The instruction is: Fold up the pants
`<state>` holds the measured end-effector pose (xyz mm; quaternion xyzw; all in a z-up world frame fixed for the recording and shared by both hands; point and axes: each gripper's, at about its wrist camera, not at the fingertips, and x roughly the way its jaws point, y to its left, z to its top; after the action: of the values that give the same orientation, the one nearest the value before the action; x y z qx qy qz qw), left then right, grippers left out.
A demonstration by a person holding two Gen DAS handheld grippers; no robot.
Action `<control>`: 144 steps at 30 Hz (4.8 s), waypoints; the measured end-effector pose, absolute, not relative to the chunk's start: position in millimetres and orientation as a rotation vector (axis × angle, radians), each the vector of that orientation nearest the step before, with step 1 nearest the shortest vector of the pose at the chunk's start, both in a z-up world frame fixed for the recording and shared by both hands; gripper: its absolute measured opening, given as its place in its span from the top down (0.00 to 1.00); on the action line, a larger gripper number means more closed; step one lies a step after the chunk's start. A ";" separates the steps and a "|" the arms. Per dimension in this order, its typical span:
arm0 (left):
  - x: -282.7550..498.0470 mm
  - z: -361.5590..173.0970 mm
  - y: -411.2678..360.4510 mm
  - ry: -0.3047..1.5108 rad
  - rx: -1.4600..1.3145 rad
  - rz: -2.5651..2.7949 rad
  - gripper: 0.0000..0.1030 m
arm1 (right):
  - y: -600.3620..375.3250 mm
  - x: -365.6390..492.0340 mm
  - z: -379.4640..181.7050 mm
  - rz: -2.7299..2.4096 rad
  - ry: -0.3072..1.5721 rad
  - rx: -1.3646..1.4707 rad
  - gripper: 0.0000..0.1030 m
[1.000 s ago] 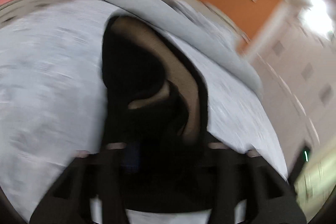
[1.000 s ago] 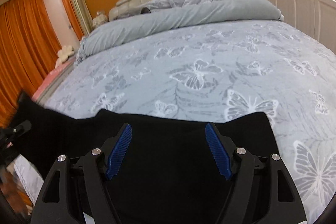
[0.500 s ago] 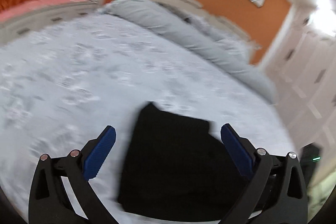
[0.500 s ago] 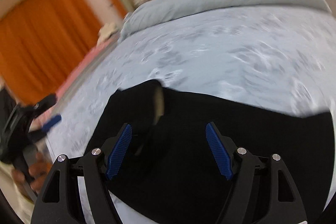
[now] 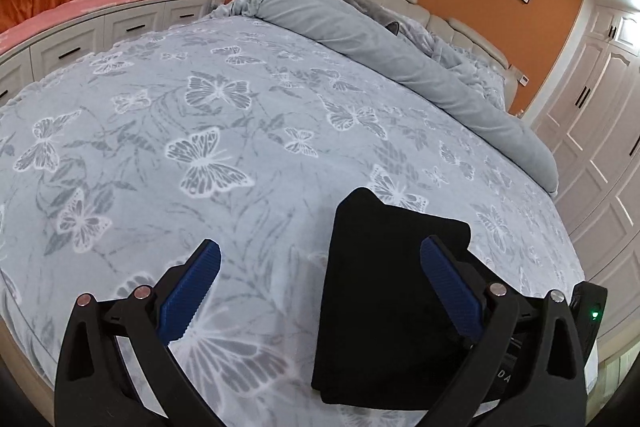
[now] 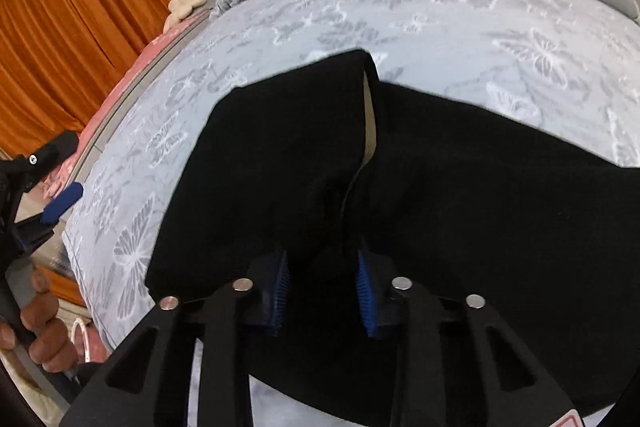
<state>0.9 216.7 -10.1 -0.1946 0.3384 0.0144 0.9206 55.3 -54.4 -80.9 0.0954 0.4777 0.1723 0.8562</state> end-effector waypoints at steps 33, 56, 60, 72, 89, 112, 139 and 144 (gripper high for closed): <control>13.6 -20.2 177.3 0.756 -0.462 -0.084 0.05 | -268.9 -8.8 -55.8 0.129 0.929 0.521 0.83; 15.7 -48.5 12.5 0.808 -0.023 -0.261 0.05 | -309.4 -12.2 -70.4 0.092 0.833 0.538 0.84; 21.0 -64.2 -4.0 0.866 0.052 -0.231 0.05 | -330.4 2.4 -107.5 0.103 0.948 0.636 0.79; 26.1 -80.4 4.9 0.932 0.016 -0.160 0.04 | -252.6 57.6 -75.8 0.141 0.937 0.278 0.95; 23.2 -79.8 32.2 0.957 -0.029 -0.139 0.04 | -168.6 179.1 -104.8 0.142 1.054 0.182 1.00; 0.8 -52.2 -1.6 0.862 0.056 -0.124 0.05 | -273.7 -18.8 -71.0 -0.030 0.999 0.201 0.98; -3.5 -74.0 -33.5 0.898 0.161 -0.209 0.05 | -281.5 -23.0 -48.3 0.173 0.905 0.261 0.95; -0.5 -70.9 -20.6 0.894 0.134 -0.196 0.05 | -295.1 -40.6 14.6 0.234 0.717 0.316 0.95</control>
<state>-0.5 -20.6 -70.9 0.0647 0.4312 -0.0944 0.8950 -40.6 -295.1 14.6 0.1535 0.3487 0.1138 0.9175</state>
